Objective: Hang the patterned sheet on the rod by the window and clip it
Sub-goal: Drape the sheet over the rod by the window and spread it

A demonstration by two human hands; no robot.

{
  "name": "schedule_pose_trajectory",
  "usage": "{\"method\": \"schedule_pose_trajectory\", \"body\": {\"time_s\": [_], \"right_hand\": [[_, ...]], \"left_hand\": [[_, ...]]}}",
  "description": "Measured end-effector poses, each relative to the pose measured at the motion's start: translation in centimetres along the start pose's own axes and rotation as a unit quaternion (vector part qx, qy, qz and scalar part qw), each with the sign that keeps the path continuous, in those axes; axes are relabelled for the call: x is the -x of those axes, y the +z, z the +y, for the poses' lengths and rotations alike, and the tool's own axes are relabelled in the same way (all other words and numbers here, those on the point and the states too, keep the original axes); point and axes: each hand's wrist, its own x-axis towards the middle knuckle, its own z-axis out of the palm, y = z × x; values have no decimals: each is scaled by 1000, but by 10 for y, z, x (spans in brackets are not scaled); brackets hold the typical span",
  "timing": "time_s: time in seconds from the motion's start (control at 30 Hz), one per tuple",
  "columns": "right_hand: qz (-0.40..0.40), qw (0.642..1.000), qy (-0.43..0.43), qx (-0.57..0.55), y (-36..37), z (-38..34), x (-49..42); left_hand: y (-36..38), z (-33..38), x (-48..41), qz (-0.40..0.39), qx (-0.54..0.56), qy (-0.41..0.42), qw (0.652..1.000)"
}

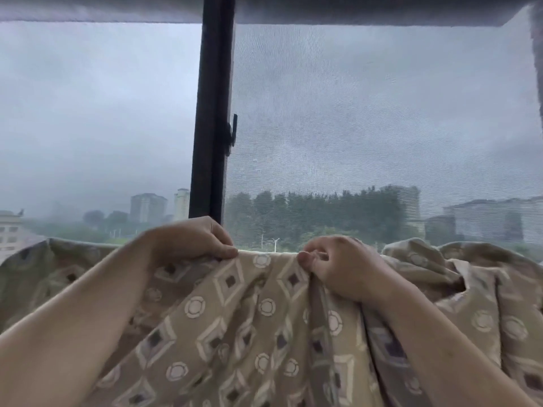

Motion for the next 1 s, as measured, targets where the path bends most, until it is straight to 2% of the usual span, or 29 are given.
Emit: {"method": "schedule_pose_trajectory", "body": {"time_s": [0.17, 0.27, 0.33, 0.4, 0.47, 0.53, 0.57, 0.6, 0.67, 0.7, 0.73, 0.8, 0.83, 0.9, 0.93, 1.0], "right_hand": [[-5, 999, 17, -43, -3, 5, -6], [-10, 998, 13, -60, -8, 8, -5], [-8, 997, -2, -71, -12, 7, -2], [-4, 997, -15, -72, -13, 6, 1], [0, 997, -21, -68, -16, 2, 4], [2, 998, -23, -63, -18, -1, 7], [-3, 998, -22, -58, -18, -2, 8], [-12, 999, -17, -46, -19, -3, 9], [-31, 999, 6, -5, -17, -4, 8], [-41, 999, 24, 13, -16, -5, 6], [-48, 998, 43, 26, -15, -8, 3], [-27, 996, 71, 43, -10, -21, -5], [11, 996, 66, 55, -6, -31, -10], [81, 995, 12, 57, 7, -64, -19], [72, 997, -14, 33, 16, -84, -24], [-3, 1000, -24, 19, 35, -117, -32]], "left_hand": [[8, 8, -10, 100, 9, -26, 995], [6, 15, -9, 150, 20, 4, 988], [1, 21, -14, 192, -19, 32, 981], [-9, 26, -27, 264, -73, 47, 961], [-16, 22, -41, 358, -186, 26, 915], [-19, 11, -45, 398, -290, -14, 870], [-18, 0, -48, 370, -317, -43, 872], [-15, -10, -49, 295, -335, -75, 892], [-13, -24, -54, 44, -337, -142, 930], [-14, -25, -52, -50, -321, -171, 930], [-16, -25, -49, -99, -295, -184, 932], [-24, -26, -48, -102, -224, -146, 958], [-27, -26, -45, -113, -185, -133, 967], [-31, -27, -39, -150, -119, -133, 972], [-32, -29, -37, -165, -90, -138, 973], [-34, -33, -34, -167, -56, -123, 977]]}}
